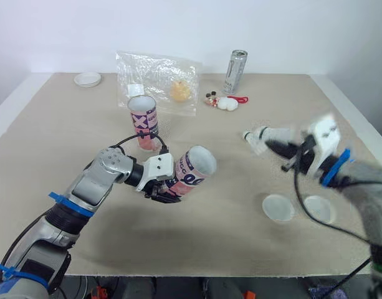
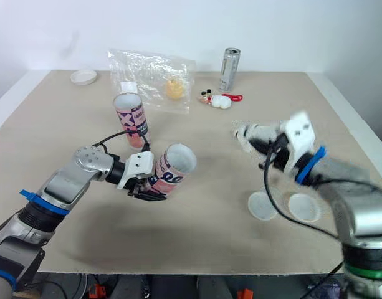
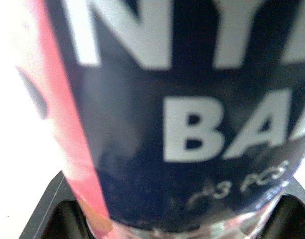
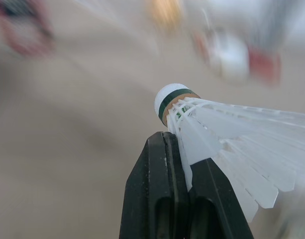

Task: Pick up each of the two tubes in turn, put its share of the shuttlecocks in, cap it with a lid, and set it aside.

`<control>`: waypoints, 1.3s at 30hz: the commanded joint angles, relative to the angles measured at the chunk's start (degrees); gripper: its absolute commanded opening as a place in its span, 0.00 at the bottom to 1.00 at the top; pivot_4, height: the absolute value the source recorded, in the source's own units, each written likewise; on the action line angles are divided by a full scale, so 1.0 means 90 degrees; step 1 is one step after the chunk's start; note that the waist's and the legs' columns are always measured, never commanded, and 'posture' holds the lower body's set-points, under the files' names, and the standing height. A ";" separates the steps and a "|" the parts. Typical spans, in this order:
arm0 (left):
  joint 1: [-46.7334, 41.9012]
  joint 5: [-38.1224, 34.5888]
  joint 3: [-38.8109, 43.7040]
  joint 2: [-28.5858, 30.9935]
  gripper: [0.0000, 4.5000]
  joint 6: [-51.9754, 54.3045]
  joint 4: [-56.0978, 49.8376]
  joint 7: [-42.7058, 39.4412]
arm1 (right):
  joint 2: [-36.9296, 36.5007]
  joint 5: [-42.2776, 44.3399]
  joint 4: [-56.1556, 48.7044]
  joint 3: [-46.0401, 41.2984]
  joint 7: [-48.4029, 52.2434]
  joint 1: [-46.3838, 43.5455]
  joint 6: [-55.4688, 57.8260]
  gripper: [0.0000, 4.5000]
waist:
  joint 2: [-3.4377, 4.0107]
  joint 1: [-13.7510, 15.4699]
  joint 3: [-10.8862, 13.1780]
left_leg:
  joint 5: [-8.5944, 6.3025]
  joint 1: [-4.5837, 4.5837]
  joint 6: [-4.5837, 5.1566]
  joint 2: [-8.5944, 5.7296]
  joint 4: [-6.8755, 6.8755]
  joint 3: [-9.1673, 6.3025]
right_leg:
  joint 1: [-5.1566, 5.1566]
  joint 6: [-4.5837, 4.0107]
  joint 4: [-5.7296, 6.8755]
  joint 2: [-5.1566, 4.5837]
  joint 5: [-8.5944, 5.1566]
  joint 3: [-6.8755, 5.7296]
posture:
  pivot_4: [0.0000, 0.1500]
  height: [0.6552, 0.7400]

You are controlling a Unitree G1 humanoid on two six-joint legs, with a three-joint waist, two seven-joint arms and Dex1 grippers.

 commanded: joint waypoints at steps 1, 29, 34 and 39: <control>-0.0218 -0.0099 0.0100 -0.0048 0.65 0.0086 0.0089 -0.0087 | -0.0669 -0.0449 -0.0117 0.0655 0.1687 -0.1271 -0.1679 0.01 | 0.0000 0.0003 0.0000 | 0.0000 0.0002 0.0000 0.0000 0.0000 0.0000 | 0.0001 -0.0002 0.0000 0.0001 -0.0002 -0.0001 | 1.00 1.00; -0.0138 -0.0108 0.0116 -0.0168 0.65 0.0255 -0.0109 0.0078 | 0.0254 -0.1302 0.1154 0.2377 0.3956 -0.2724 -0.3812 0.71 | -0.0028 0.0024 0.0000 | -0.0005 -0.0028 -0.0005 -0.0011 0.0006 -0.0013 | -0.0011 -0.0032 0.0001 -0.0019 0.0001 -0.0019 | 1.00 1.00; -0.0110 -0.0100 0.0117 -0.0137 0.65 0.0244 -0.0132 0.0070 | 0.0054 -0.0059 0.0872 0.1543 0.3325 -0.2616 -0.1720 0.99 | -0.0028 0.0025 0.0000 | -0.0005 -0.0028 -0.0005 -0.0011 0.0009 -0.0016 | -0.0009 -0.0039 0.0002 -0.0020 0.0004 -0.0021 | 1.00 1.00; -0.0131 -0.0097 0.0113 -0.0134 0.65 0.0210 -0.0107 0.0056 | -0.0374 0.0741 0.0671 0.0287 0.2414 -0.1557 0.0103 0.99 | -0.0032 0.0058 -0.0003 | -0.0005 -0.0029 -0.0005 -0.0012 0.0011 -0.0021 | -0.0003 -0.0040 0.0002 -0.0021 0.0005 -0.0025 | 1.00 1.00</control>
